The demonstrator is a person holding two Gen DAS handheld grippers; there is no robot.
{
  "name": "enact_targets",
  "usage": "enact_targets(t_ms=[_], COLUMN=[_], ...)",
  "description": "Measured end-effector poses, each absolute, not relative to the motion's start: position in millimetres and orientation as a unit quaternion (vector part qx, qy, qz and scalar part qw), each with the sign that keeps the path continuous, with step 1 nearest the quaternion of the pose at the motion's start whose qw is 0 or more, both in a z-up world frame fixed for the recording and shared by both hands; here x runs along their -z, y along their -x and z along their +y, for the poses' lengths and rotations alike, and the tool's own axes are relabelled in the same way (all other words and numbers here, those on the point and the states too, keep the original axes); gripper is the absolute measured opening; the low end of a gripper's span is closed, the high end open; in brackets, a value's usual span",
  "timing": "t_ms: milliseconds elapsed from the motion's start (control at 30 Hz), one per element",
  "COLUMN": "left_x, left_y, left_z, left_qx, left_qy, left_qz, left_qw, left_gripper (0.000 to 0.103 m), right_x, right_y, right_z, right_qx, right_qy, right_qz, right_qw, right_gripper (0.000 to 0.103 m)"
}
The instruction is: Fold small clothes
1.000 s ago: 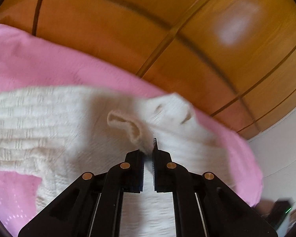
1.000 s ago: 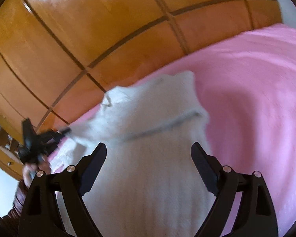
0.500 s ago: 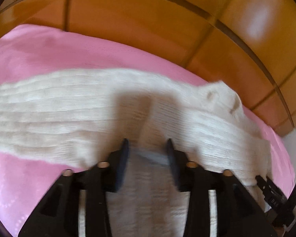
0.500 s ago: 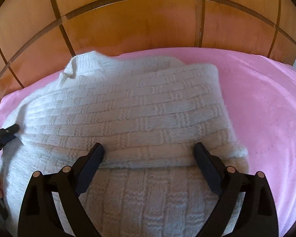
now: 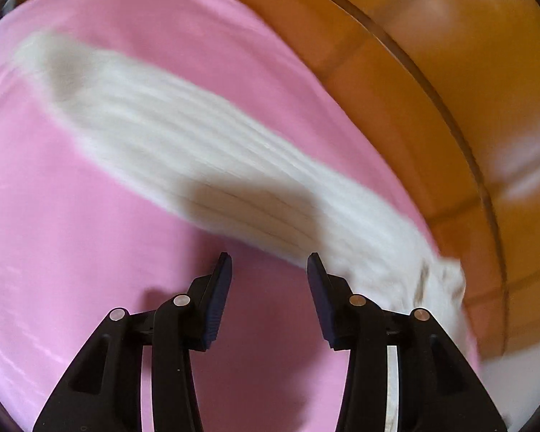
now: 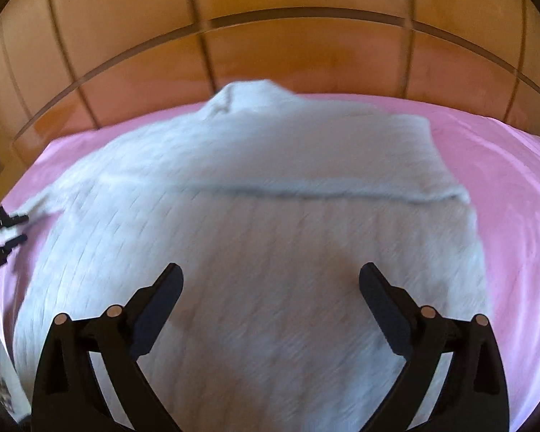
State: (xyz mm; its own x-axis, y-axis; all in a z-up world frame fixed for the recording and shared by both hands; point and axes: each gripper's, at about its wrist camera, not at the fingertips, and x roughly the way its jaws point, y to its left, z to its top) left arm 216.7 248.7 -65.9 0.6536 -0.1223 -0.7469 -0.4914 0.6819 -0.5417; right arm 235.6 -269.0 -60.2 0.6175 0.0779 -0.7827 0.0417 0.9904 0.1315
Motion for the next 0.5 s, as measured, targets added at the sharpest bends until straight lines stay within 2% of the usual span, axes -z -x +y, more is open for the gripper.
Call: enact_targets(t_ms=[200, 400, 433, 500], left_x=[68, 74, 75, 74], left_y=[-193, -205, -208, -216], left_z=[323, 354, 356, 363], left_qx=[-0.169, -0.188, -0.190, -0.194], left_qy=[0.462, 0.502, 0.503, 0.498], left_qz=[0.342, 0.320, 0.322, 0.332], left_qw=[0.801, 0.781, 0.780, 0.777], left_gripper=[0.043, 0.041, 0.037, 0.009], right_x=[81, 84, 83, 84], right_y=[-224, -221, -221, -220], right_z=[-249, -249, -249, -249], right_qx=[-0.004, -0.003, -0.002, -0.002], right_qy=[-0.034, -0.042, -0.041, -0.041], right_qz=[0.432, 0.428, 0.428, 0.424], right_qw=[0.901, 0.903, 0.903, 0.905], right_gripper=[0.101, 0.101, 0.101, 0.101])
